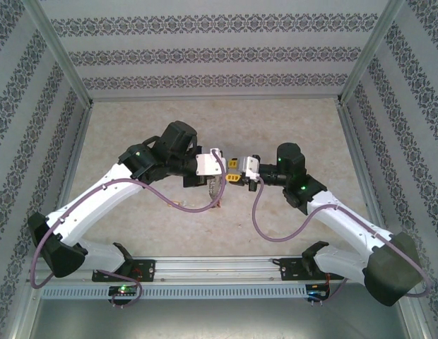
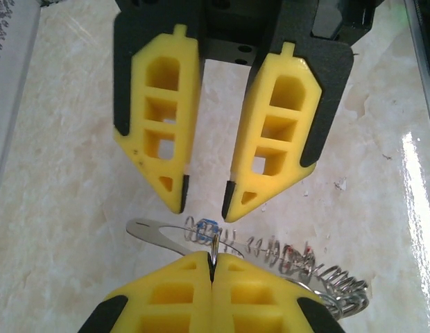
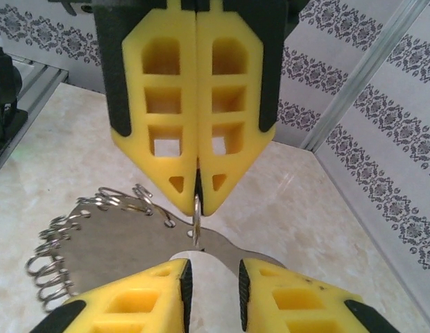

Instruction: Put the keys on the keyring

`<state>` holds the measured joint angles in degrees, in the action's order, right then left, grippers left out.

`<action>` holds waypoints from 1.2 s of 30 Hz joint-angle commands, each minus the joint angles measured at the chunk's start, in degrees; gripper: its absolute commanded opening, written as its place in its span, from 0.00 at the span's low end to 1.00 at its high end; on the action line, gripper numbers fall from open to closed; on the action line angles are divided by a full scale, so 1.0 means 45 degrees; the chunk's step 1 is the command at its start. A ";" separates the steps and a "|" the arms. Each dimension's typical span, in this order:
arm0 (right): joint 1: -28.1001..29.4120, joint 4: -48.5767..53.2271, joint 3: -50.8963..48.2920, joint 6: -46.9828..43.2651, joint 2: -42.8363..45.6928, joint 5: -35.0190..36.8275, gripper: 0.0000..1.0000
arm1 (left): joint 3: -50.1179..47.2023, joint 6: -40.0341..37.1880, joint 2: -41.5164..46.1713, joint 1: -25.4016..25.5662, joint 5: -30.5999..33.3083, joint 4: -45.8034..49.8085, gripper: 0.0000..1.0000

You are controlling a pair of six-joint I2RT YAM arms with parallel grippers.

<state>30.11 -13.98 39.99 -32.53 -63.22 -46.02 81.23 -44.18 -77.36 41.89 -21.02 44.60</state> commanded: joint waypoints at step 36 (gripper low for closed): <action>0.0260 -0.0550 0.0430 0.0812 -0.1231 -0.0475 0.15 | -0.0582 0.0794 -0.1032 -0.0051 0.0239 -0.1361 0.00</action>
<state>30.63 -15.57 40.38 -28.64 -68.42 -47.37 79.61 -41.76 -81.17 41.87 -18.96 42.76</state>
